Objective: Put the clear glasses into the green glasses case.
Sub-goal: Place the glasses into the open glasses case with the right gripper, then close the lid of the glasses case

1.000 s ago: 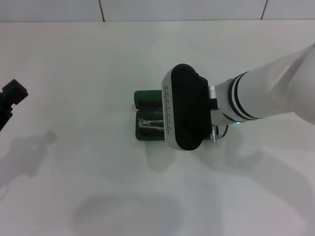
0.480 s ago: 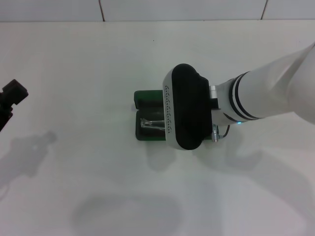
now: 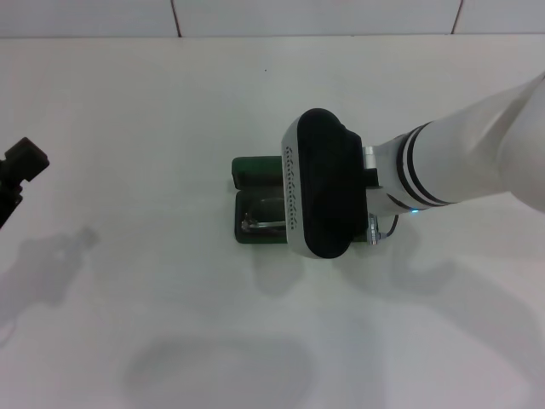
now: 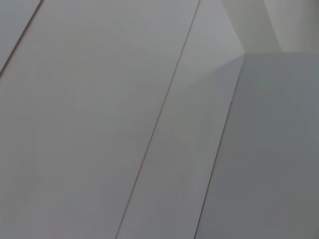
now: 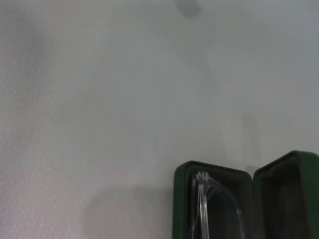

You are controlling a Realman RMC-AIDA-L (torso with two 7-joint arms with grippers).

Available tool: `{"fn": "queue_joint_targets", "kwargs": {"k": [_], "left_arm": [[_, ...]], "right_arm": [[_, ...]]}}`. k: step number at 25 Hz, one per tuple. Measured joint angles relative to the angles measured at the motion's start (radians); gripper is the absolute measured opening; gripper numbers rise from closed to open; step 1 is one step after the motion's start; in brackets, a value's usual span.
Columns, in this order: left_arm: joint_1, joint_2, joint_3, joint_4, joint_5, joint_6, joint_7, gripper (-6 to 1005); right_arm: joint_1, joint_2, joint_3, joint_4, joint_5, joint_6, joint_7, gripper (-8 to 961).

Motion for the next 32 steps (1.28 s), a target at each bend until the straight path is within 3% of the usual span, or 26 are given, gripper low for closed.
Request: {"fn": "queue_joint_targets", "kwargs": {"k": [3, 12, 20, 26, 29, 32], "left_arm": [[0.0, 0.0, 0.0, 0.0, 0.0, 0.0, 0.0, 48], [0.003, 0.001, 0.0, 0.0, 0.0, -0.001, 0.0, 48], [-0.004, 0.005, -0.025, 0.007, 0.0, 0.007, -0.01, 49], [-0.021, 0.007, -0.025, 0.011, -0.011, 0.018, -0.012, 49], [-0.034, 0.013, -0.026, 0.011, -0.023, 0.032, -0.012, 48], [-0.047, 0.021, -0.026, 0.019, -0.03, 0.042, -0.012, 49]], "right_arm": [[0.001, 0.0, -0.001, -0.002, 0.0, -0.005, -0.002, 98], [-0.042, 0.0, -0.006, -0.083, -0.001, 0.0, -0.01, 278], [-0.127, -0.005, 0.016, -0.223, 0.008, -0.037, -0.035, 271], [-0.214, -0.008, 0.152, -0.38, 0.161, -0.134, -0.105, 270], [-0.249, -0.012, 0.289, -0.44, 0.31, -0.202, -0.167, 269], [-0.294, -0.013, 0.487, -0.464, 0.563, -0.287, -0.306, 268]]}}
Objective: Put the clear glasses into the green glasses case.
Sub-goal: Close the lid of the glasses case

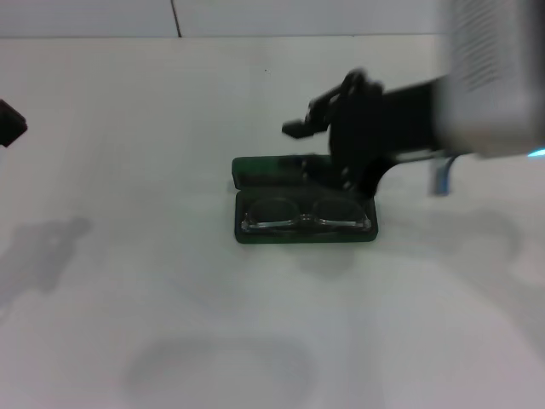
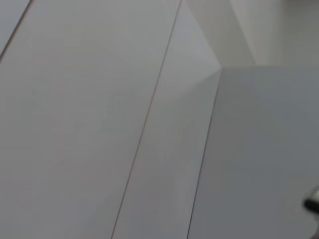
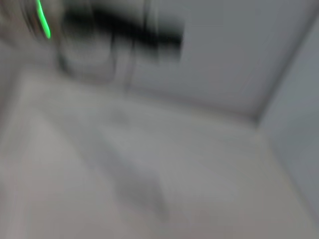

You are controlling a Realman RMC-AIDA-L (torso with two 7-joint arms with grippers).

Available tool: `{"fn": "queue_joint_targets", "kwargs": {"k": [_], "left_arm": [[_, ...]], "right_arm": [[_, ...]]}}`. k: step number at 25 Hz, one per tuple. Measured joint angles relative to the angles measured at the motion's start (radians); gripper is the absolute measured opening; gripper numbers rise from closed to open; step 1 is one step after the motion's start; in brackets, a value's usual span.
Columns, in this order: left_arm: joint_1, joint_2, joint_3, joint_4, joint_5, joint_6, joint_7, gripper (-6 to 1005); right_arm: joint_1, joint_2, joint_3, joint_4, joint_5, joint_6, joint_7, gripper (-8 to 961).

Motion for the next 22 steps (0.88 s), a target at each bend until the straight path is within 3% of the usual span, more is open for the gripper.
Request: {"fn": "queue_joint_targets", "kwargs": {"k": [5, 9, 12, 17, 21, 22], "left_arm": [[-0.02, -0.002, 0.0, 0.027, -0.019, 0.001, -0.005, 50], [-0.063, 0.009, 0.004, 0.066, 0.012, -0.002, -0.064, 50], [-0.082, 0.016, 0.001, 0.069, 0.014, -0.009, -0.061, 51], [-0.096, 0.057, -0.035, 0.071, 0.001, -0.012, -0.09, 52], [-0.111, 0.059, -0.075, 0.072, 0.006, -0.012, -0.102, 54], [-0.115, 0.048, -0.117, 0.069, 0.007, -0.016, -0.097, 54]], "right_arm": [[-0.071, -0.001, 0.356, 0.044, 0.492, -0.276, -0.245, 267], [-0.108, 0.002, 0.562, 0.121, 0.606, -0.483, -0.27, 266], [-0.156, 0.007, 0.614, 0.271, 0.605, -0.446, -0.253, 265], [-0.175, 0.004, 0.651, 0.482, 0.601, -0.226, -0.21, 264], [-0.178, 0.004, 0.682, 0.53, 0.605, -0.2, -0.261, 263], [-0.184, 0.004, 0.697, 0.54, 0.604, -0.193, -0.287, 263]]}}
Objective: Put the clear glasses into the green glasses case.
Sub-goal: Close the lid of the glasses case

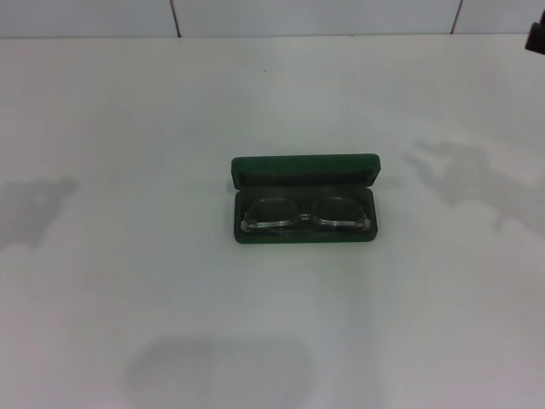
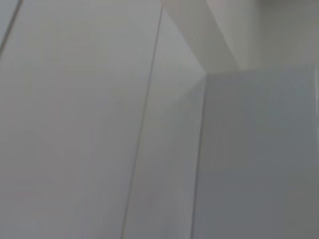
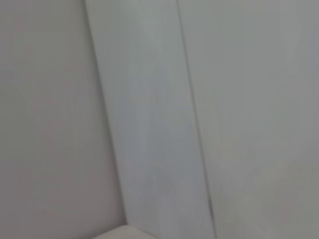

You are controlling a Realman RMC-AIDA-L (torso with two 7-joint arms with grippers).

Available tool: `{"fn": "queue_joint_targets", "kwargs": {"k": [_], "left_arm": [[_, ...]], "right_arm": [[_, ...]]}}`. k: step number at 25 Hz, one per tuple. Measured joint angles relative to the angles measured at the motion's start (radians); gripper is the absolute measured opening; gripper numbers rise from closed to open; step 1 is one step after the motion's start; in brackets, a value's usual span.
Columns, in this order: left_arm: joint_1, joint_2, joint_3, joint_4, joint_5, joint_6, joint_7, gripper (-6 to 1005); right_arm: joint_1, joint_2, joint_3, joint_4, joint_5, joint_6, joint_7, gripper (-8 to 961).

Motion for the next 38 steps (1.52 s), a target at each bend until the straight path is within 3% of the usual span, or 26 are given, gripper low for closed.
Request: {"fn": "queue_joint_targets", "kwargs": {"k": [6, 11, 14, 18, 24, 28, 30, 33, 35, 38], "left_arm": [[0.01, -0.022, -0.021, -0.009, 0.004, -0.012, 0.001, 53], [-0.007, -0.03, -0.016, -0.005, 0.01, -0.045, -0.006, 51], [-0.054, -0.016, -0.01, 0.006, 0.061, -0.071, -0.019, 53], [-0.136, 0.009, -0.01, 0.049, 0.157, -0.123, -0.087, 62], [-0.267, 0.023, -0.01, 0.107, 0.365, -0.294, -0.176, 77], [-0.341, 0.022, -0.004, 0.108, 0.52, -0.323, -0.207, 170], [-0.364, 0.006, 0.012, 0.107, 0.58, -0.333, -0.213, 191], [-0.398, -0.033, 0.054, 0.103, 0.661, -0.389, -0.209, 186], [-0.417, -0.073, 0.11, 0.096, 0.708, -0.475, -0.205, 182], [-0.427, -0.11, 0.186, 0.077, 0.722, -0.562, -0.189, 178]], "right_arm": [[-0.001, 0.0, 0.04, 0.054, 0.141, -0.17, -0.277, 257], [0.053, -0.003, 0.156, 0.265, 0.304, -0.277, -0.452, 248], [0.074, -0.006, 0.214, 0.354, 0.337, -0.303, -0.493, 243], [0.065, -0.011, 0.238, 0.378, 0.291, -0.294, -0.536, 276], [0.017, -0.005, 0.306, 0.413, 0.28, -0.312, -0.531, 338], [0.011, -0.008, 0.316, 0.47, 0.276, -0.316, -0.527, 355], [0.01, -0.008, 0.322, 0.496, 0.277, -0.316, -0.529, 355], [0.004, -0.008, 0.367, 0.535, 0.277, -0.336, -0.532, 355], [-0.002, -0.009, 0.404, 0.553, 0.266, -0.356, -0.532, 355], [-0.011, -0.011, 0.422, 0.558, 0.254, -0.367, -0.528, 355]]}}
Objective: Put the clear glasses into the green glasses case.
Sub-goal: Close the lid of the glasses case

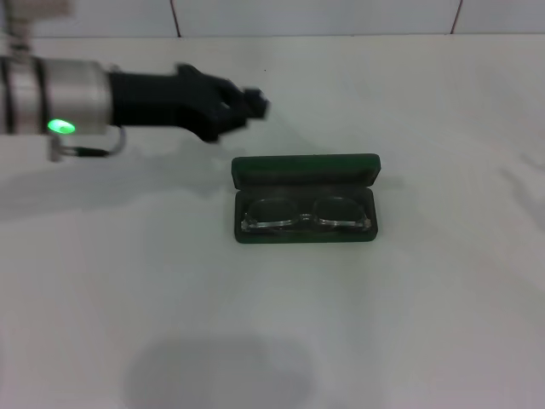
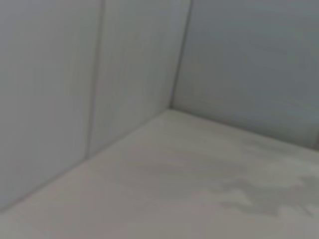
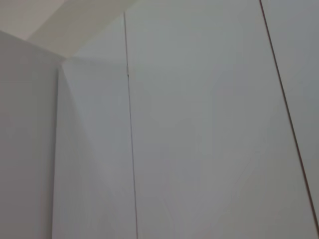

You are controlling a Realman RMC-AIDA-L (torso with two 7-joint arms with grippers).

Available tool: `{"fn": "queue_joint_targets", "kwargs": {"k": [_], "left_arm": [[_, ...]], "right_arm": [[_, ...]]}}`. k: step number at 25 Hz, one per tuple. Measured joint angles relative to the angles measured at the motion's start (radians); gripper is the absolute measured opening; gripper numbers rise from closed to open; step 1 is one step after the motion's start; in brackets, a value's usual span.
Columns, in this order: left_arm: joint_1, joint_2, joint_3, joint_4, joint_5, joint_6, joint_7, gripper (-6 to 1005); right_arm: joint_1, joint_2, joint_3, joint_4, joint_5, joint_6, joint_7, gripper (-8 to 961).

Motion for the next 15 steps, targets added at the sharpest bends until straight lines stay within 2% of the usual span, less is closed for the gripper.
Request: {"fn": "queue_joint_targets", "kwargs": {"k": [2, 5, 9, 15], "left_arm": [[-0.015, -0.023, 0.053, -0.028, 0.001, -0.04, 0.025, 176], [-0.036, -0.039, 0.1, -0.076, -0.005, -0.07, 0.054, 177], [-0.055, -0.041, 0.12, -0.129, -0.033, -0.097, 0.07, 177], [-0.057, -0.042, 0.124, -0.138, -0.077, -0.101, 0.077, 179]], "right_arm": [[-0.01, -0.001, 0.0, 0.002, -0.001, -0.002, 0.001, 355], [-0.019, -0.001, 0.001, 0.01, -0.007, -0.004, 0.001, 355], [-0.025, -0.003, 0.001, 0.038, -0.009, -0.008, -0.004, 355], [-0.027, -0.003, 0.001, 0.055, -0.017, -0.008, -0.007, 355]]}}
